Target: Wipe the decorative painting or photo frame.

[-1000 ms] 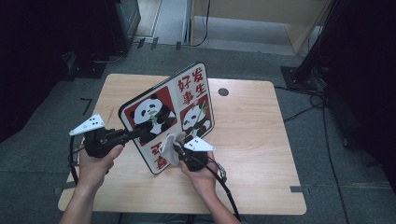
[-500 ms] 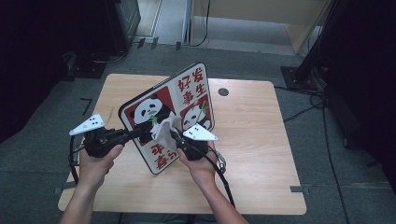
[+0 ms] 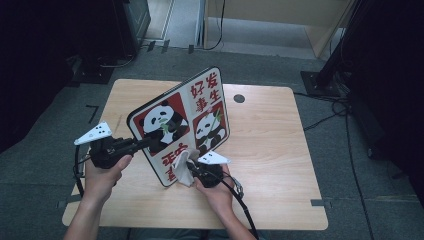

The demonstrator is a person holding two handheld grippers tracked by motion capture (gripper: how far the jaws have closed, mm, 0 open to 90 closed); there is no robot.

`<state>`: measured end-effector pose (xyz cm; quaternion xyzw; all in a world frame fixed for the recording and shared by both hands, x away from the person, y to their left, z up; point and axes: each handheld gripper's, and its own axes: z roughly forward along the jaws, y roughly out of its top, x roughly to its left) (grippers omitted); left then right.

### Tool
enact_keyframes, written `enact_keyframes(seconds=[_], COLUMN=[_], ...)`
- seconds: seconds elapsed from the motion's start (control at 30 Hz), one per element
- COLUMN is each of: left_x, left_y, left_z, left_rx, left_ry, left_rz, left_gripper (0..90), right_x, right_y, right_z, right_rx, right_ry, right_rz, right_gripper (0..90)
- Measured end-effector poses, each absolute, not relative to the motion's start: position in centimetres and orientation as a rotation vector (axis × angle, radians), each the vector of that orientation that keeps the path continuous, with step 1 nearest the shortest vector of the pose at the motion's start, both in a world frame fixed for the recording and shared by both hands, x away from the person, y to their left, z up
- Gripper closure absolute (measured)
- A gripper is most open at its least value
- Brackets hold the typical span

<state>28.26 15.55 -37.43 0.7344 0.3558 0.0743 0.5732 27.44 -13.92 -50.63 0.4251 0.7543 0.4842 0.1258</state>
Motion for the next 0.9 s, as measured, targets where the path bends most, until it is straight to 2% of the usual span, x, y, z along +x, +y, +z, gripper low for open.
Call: enact_keyframes(seconds=[0.07,0.3,0.4,0.77,0.9], left_x=[28.2,28.3,28.3,28.3,28.2], left_y=[15.5,15.6,15.6,15.6,15.5], left_z=[-37.4,-37.4,-37.4,-37.5,-37.6], left_rx=[1.719,1.719,1.72,1.716,1.715], left_ry=[0.835,0.834,0.834,0.838,0.843], left_rz=[0.175,0.172,0.174,0.172,0.178], left_gripper=[79.2,79.3,79.2,79.2,78.2], right_x=[27.7,29.2,29.5,27.9,27.9], right_y=[-14.1,-14.3,-13.9,-14.4,-14.6], right_z=[-50.0,-44.1,-43.1,-50.6,-50.8], right_rx=[1.234,1.113,1.075,1.208,1.22], right_ry=[2.166,2.028,2.023,2.15,2.158], right_rz=[1.428,1.527,1.506,1.406,1.407], right_gripper=[83.3,83.3,83.2,84.1,84.2])
